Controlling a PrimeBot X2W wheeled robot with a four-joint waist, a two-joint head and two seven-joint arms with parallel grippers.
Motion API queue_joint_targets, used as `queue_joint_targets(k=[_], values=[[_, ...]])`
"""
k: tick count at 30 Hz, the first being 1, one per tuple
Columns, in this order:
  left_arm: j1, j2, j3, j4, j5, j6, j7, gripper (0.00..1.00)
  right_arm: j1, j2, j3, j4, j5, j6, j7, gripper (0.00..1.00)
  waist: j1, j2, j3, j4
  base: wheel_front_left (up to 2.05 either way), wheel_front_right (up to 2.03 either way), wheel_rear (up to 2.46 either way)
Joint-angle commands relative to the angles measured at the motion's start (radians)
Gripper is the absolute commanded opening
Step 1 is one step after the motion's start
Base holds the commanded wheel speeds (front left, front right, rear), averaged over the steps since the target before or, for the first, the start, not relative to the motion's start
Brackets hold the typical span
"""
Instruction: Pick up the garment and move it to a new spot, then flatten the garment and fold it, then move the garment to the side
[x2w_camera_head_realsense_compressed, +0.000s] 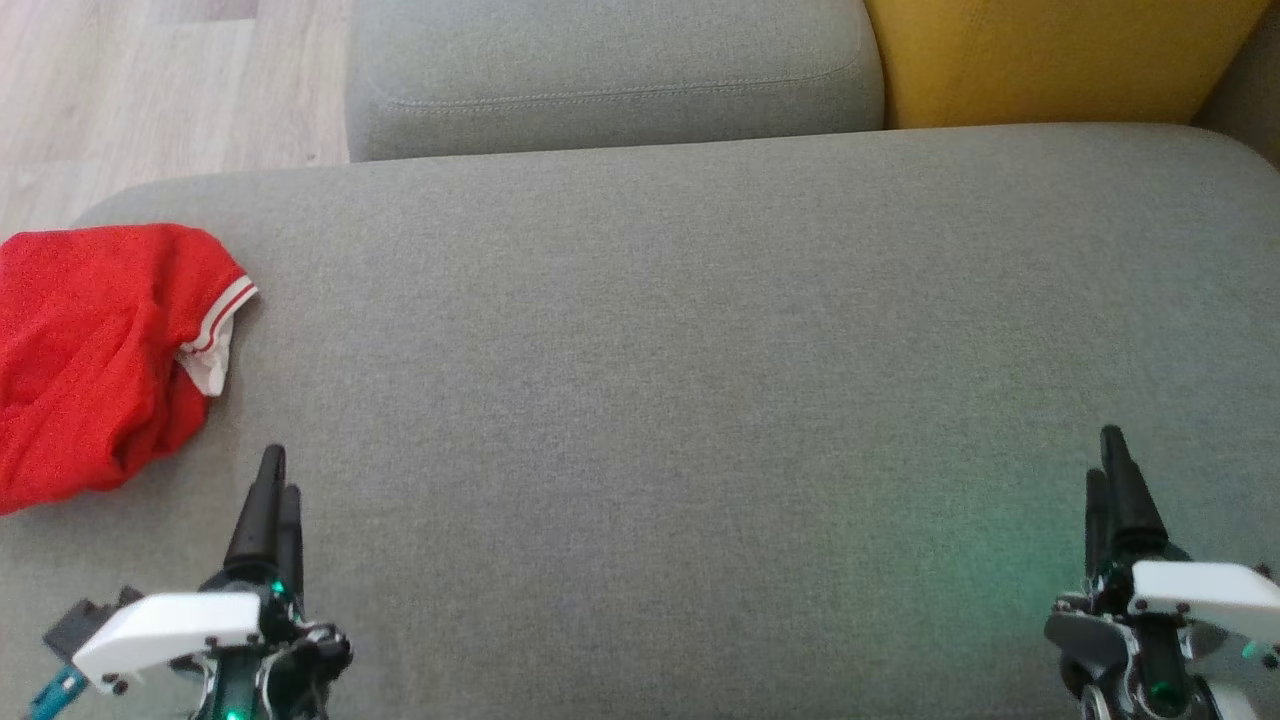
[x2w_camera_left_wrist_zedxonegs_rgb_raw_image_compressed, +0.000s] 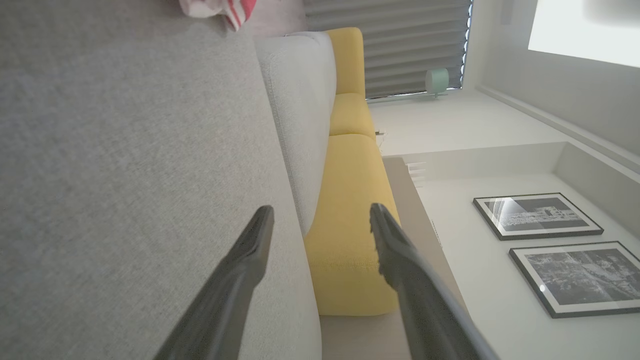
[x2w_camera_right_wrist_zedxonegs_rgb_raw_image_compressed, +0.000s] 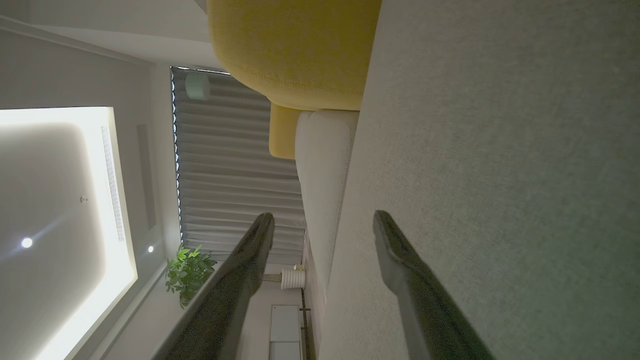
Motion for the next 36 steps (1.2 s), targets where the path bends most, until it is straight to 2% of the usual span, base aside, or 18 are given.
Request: queue_joint_targets(k=[1, 25, 36], values=[[-0.063, 0.014, 0.009, -0.049, 0.034, -0.002, -0.013, 1.00, -0.061, -0.020, 0.008, -0.047, -0.034, 0.000, -0.012, 1.00, 0.0000, 0.0000, 0.000, 0.001, 0.00, 0.00, 0.00], [-0.060, 0.018, -0.032, -0.176, 0.458, -0.004, -0.083, 1.00, -0.065, -0.041, 0.068, -0.114, -0.474, 0.000, -0.066, 1.00, 0.0000, 0.0000, -0.012, 0.002, 0.00, 0.00, 0.00], [-0.054, 0.033, -0.060, -0.204, 0.633, 0.006, -0.112, 1.00, -0.065, -0.039, 0.093, -0.131, -0.639, 0.000, -0.079, 1.00, 0.0000, 0.0000, -0.014, 0.002, 0.00, 0.00, 0.00]])
